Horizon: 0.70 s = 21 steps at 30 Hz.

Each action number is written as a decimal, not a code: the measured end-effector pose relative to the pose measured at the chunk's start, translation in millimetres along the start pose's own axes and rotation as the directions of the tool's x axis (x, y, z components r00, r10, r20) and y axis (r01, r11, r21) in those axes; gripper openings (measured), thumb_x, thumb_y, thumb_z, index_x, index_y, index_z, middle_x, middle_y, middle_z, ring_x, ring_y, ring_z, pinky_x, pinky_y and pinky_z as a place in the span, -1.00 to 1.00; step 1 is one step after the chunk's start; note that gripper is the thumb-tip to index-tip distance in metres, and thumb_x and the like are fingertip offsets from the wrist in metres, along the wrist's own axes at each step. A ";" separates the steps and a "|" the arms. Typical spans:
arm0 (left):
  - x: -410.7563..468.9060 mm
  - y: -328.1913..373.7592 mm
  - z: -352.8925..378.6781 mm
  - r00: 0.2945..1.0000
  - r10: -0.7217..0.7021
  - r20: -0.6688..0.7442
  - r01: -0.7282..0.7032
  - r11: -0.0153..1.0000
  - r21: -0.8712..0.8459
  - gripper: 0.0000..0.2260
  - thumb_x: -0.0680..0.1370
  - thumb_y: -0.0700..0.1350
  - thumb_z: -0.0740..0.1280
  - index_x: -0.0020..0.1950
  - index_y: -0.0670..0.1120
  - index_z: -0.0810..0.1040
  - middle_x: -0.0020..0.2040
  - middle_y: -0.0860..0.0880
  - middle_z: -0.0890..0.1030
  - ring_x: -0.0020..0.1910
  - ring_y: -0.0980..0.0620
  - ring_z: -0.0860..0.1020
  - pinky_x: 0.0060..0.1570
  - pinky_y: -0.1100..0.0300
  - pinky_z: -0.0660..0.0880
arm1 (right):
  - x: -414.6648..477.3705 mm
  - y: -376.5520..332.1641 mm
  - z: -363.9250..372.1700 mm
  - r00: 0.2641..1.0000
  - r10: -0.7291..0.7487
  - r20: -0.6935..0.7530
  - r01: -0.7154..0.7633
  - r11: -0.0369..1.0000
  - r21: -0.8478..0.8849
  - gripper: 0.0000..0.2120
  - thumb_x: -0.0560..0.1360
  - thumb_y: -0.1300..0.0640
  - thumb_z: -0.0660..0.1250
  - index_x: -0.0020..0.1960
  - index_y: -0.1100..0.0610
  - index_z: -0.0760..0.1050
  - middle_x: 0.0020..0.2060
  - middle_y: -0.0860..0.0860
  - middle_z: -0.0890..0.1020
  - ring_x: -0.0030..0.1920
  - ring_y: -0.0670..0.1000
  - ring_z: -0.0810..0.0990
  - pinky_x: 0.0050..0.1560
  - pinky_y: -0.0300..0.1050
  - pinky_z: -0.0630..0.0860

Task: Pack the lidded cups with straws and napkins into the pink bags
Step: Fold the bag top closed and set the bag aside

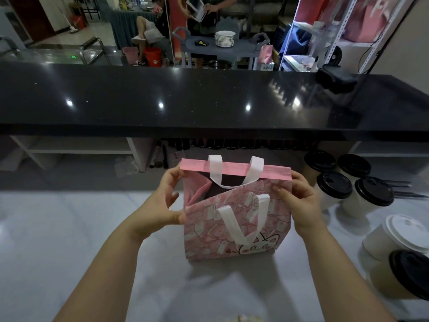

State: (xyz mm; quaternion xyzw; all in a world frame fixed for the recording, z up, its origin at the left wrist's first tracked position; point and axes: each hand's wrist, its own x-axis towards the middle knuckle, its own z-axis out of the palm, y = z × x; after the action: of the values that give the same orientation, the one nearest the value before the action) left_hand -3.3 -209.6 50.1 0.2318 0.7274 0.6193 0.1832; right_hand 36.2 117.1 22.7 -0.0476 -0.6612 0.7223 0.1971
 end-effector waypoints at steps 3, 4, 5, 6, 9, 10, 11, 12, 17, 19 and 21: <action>-4.4 -2.7 2.3 0.999 -0.040 0.001 0.040 0.997 0.063 0.02 0.09 0.20 0.67 0.45 0.22 0.23 0.45 0.23 0.34 0.49 0.12 0.28 0.51 -0.12 0.10 | -0.7 2.3 1.5 1.000 -0.009 -0.016 0.010 1.000 0.028 -0.80 0.28 0.20 0.48 -0.10 0.19 0.65 0.12 -0.06 0.58 0.21 0.09 0.55 0.14 0.02 0.57; -4.0 -2.4 4.9 0.997 -0.037 -0.070 0.043 0.995 0.093 -0.04 0.10 0.19 0.67 0.41 0.21 0.30 0.43 0.22 0.37 0.47 0.08 0.32 0.51 -0.15 0.13 | -0.8 2.7 1.8 1.000 -0.011 -0.016 0.011 0.999 0.035 -0.83 0.28 0.20 0.48 -0.12 0.17 0.67 0.12 -0.07 0.59 0.21 0.08 0.55 0.13 0.00 0.58; -2.5 -1.2 8.1 0.989 -0.016 -0.148 0.031 0.994 0.102 -0.14 0.12 0.18 0.67 0.34 0.18 0.38 0.42 0.21 0.40 0.45 0.04 0.36 0.49 -0.18 0.17 | -0.9 2.8 1.9 1.000 -0.014 -0.013 0.015 0.999 0.044 -0.85 0.28 0.20 0.48 -0.14 0.13 0.69 0.12 -0.08 0.59 0.21 0.07 0.56 0.10 -0.05 0.59; -0.3 0.0 11.0 0.977 0.013 -0.211 0.006 0.996 0.089 -0.26 0.15 0.17 0.67 0.25 0.12 0.46 0.42 0.19 0.42 0.42 0.01 0.40 0.45 -0.22 0.23 | -1.1 2.6 1.9 1.000 -0.021 -0.009 0.021 0.999 0.050 -0.86 0.28 0.20 0.49 -0.16 0.08 0.70 0.12 -0.10 0.59 0.20 0.05 0.56 0.08 -0.09 0.59; 6.8 0.6 19.3 0.941 0.062 -0.333 -0.041 0.997 0.069 -0.52 0.24 0.07 0.64 0.09 0.07 0.58 0.38 0.21 0.48 0.34 0.01 0.49 0.31 -0.24 0.40 | -1.0 3.2 0.0 0.999 -0.044 -0.006 0.044 0.997 0.056 -0.86 0.29 0.19 0.49 -0.17 0.02 0.71 0.11 -0.11 0.60 0.20 0.05 0.56 0.09 -0.13 0.58; 9.1 0.5 21.5 0.925 0.069 -0.372 -0.044 0.996 0.074 -0.56 0.26 0.04 0.62 0.09 0.12 0.61 0.34 0.20 0.51 0.31 0.04 0.51 0.30 -0.22 0.42 | -1.1 3.6 -1.1 0.999 -0.047 -0.008 0.048 0.997 0.059 -0.86 0.29 0.19 0.49 -0.17 0.01 0.71 0.11 -0.12 0.60 0.20 0.06 0.56 0.09 -0.13 0.58; 11.4 0.2 23.3 0.909 0.078 -0.409 -0.054 0.996 0.069 -0.57 0.27 0.01 0.61 0.10 0.16 0.63 0.30 0.18 0.55 0.29 0.06 0.52 0.29 -0.19 0.44 | -1.1 4.1 -2.2 0.999 -0.048 -0.012 0.049 0.997 0.060 -0.85 0.29 0.19 0.49 -0.16 0.01 0.71 0.10 -0.13 0.61 0.20 0.08 0.56 0.09 -0.11 0.58; 13.9 0.0 25.3 0.893 0.087 -0.441 -0.073 0.996 0.049 -0.58 0.28 -0.02 0.60 0.10 0.17 0.65 0.26 0.16 0.59 0.27 0.07 0.54 0.28 -0.16 0.47 | -1.1 4.7 -3.0 0.999 -0.047 -0.020 0.048 0.997 0.054 -0.85 0.29 0.18 0.49 -0.16 0.01 0.71 0.08 -0.14 0.61 0.21 0.10 0.56 0.10 -0.08 0.58; 25.5 -2.0 34.4 0.852 0.051 -0.521 -0.125 0.986 -0.108 -0.63 0.31 -0.08 0.55 0.10 0.07 0.69 0.16 0.05 0.65 0.22 -0.02 0.58 0.17 -0.02 0.56 | -1.8 4.6 -1.3 0.996 -0.055 -0.066 0.053 0.998 -0.032 -0.83 0.30 0.18 0.48 -0.10 0.11 0.66 0.01 -0.19 0.64 0.16 0.09 0.58 0.15 0.16 0.55; 28.2 -3.5 34.1 0.846 0.066 -0.529 -0.138 0.985 -0.099 -0.68 0.32 -0.08 0.54 0.06 0.07 0.70 0.14 0.06 0.65 0.19 -0.03 0.59 0.13 0.06 0.59 | -2.1 3.8 -2.1 0.997 -0.056 -0.051 0.055 0.998 -0.030 -0.85 0.33 0.23 0.47 -0.10 0.12 0.66 0.01 -0.18 0.63 0.16 0.11 0.58 0.16 0.18 0.54; 30.0 -5.4 32.4 0.841 0.076 -0.535 -0.154 0.983 -0.102 -0.71 0.34 -0.11 0.55 0.03 0.09 0.71 0.11 0.04 0.67 0.17 -0.02 0.60 0.08 0.13 0.60 | -2.2 3.4 -4.6 0.998 -0.053 -0.035 0.052 0.998 -0.029 -0.83 0.33 0.28 0.48 -0.09 0.14 0.66 0.04 -0.11 0.63 0.17 0.18 0.58 0.17 0.19 0.54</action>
State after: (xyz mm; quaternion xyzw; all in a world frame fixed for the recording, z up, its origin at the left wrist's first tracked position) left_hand -10.7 -166.9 40.1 0.0823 0.6890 0.7186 -0.0457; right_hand 39.0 120.5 18.4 -0.0460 -0.6687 0.7065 0.2269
